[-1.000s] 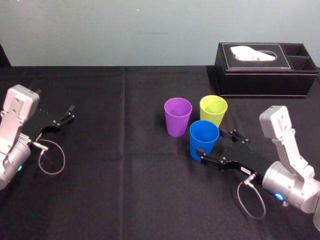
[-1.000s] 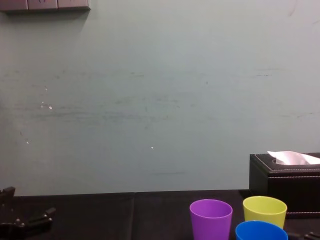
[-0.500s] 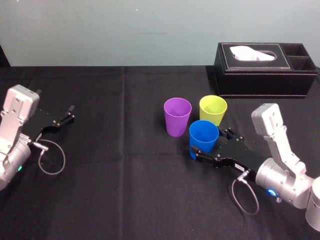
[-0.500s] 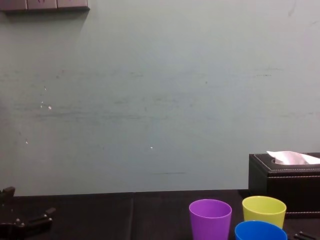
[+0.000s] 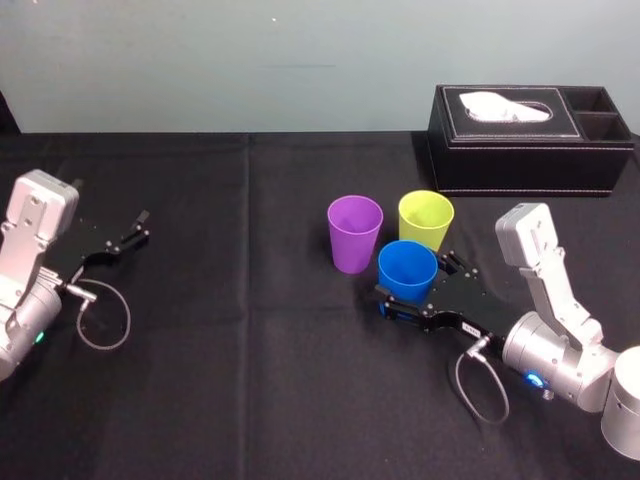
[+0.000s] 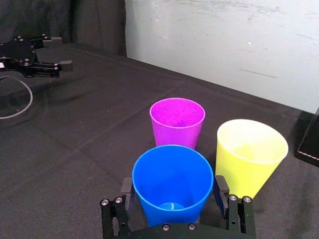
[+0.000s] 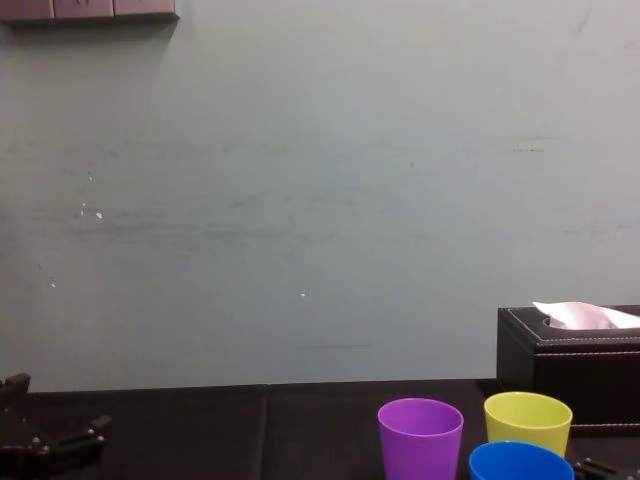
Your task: Stack the three plastic cups sequentially using one hand.
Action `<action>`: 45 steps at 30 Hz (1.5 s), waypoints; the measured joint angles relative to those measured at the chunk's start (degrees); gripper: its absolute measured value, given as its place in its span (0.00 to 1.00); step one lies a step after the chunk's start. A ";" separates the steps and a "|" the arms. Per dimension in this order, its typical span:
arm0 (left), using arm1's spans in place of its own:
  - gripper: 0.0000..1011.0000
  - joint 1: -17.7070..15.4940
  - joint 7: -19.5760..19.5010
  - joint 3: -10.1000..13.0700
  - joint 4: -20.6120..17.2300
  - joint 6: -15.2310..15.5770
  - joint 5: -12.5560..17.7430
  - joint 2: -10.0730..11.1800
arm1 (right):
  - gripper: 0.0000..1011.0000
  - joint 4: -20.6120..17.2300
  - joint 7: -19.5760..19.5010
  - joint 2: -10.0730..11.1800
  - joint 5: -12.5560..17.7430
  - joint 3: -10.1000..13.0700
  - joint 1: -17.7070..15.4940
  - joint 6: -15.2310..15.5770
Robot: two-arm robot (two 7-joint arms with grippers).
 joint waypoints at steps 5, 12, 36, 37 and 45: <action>1.00 0.00 0.00 0.00 0.00 0.00 0.00 0.00 | 0.99 -0.04 -0.02 0.02 0.00 0.02 -0.06 0.00; 1.00 0.00 0.00 0.00 0.00 0.00 0.00 0.00 | 0.85 -0.11 -0.04 0.06 0.01 0.06 -0.11 0.01; 1.00 0.00 0.00 0.00 0.00 0.00 0.00 0.00 | 0.71 -1.49 -0.90 0.23 0.05 0.74 -1.09 -0.07; 1.00 0.00 0.00 0.00 0.00 0.00 0.00 0.00 | 0.71 -1.96 -1.09 0.32 0.05 0.94 -1.34 -0.07; 1.00 0.00 0.00 0.00 0.00 0.00 0.00 0.00 | 0.71 -9.15 -2.51 2.09 0.02 3.31 -4.63 1.30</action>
